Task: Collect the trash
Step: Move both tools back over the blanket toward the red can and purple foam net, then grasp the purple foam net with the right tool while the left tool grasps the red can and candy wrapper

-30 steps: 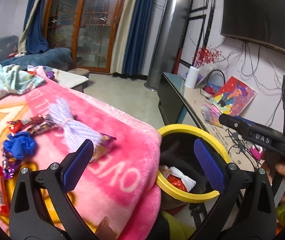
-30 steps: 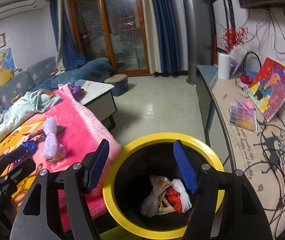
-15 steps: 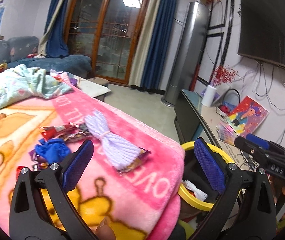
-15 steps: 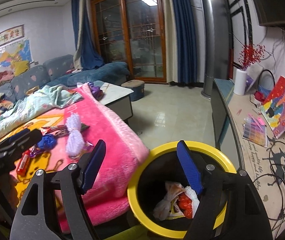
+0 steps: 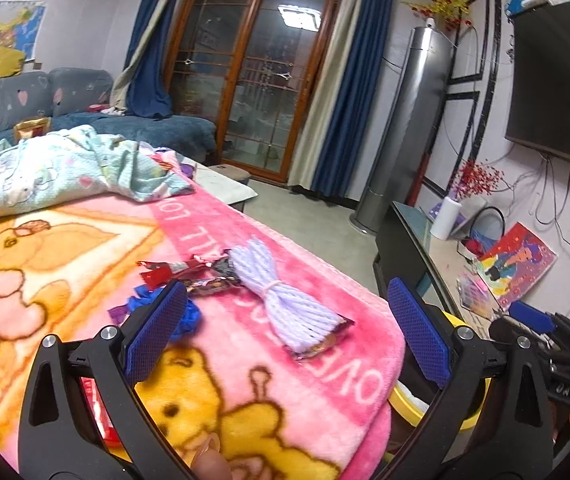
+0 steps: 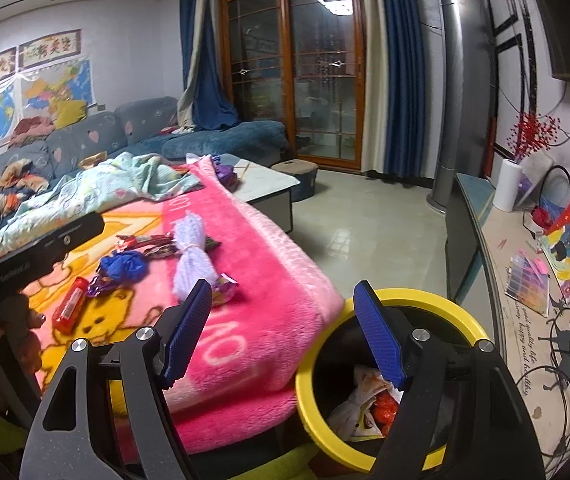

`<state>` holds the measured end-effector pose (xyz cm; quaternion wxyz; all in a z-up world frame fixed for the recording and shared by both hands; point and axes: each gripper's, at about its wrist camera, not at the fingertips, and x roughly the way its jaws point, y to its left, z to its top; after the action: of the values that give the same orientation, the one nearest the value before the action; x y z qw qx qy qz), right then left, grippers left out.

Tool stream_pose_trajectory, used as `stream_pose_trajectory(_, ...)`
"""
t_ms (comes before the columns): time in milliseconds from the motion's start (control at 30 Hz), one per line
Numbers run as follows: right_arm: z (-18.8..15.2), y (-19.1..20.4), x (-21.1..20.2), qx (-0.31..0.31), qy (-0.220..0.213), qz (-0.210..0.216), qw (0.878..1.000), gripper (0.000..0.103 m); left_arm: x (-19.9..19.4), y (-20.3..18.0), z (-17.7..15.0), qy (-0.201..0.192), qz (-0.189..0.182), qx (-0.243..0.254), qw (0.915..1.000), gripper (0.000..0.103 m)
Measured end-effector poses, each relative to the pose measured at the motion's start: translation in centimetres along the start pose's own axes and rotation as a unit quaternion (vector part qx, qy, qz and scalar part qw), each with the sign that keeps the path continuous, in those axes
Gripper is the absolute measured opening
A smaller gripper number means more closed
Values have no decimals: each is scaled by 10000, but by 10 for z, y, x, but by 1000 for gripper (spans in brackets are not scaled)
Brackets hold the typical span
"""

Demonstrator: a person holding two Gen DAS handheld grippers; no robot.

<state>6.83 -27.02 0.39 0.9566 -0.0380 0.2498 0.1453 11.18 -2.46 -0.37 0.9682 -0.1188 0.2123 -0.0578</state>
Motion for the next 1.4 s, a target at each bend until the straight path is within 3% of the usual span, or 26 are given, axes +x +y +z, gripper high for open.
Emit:
stream_pose_trajectory(600,-1,51,27,-346,310,505,9976,71,-6,62,5,27,545,-470,9974,92)
stream_pose_trajectory(1067,7,79,75,-474,543,676,9951,71,11,120,-5,578,978,-800,9903,91)
stream_pose_trajectory(1267,15,82,99,-455,611,645,9950,70,29,139,-12,1000,935,-945,9861,59)
stream_pose_trajectory(1400,19,81,121,-389,783,628,9942,60,39,143,-16,1239,791,-1006,9840,45)
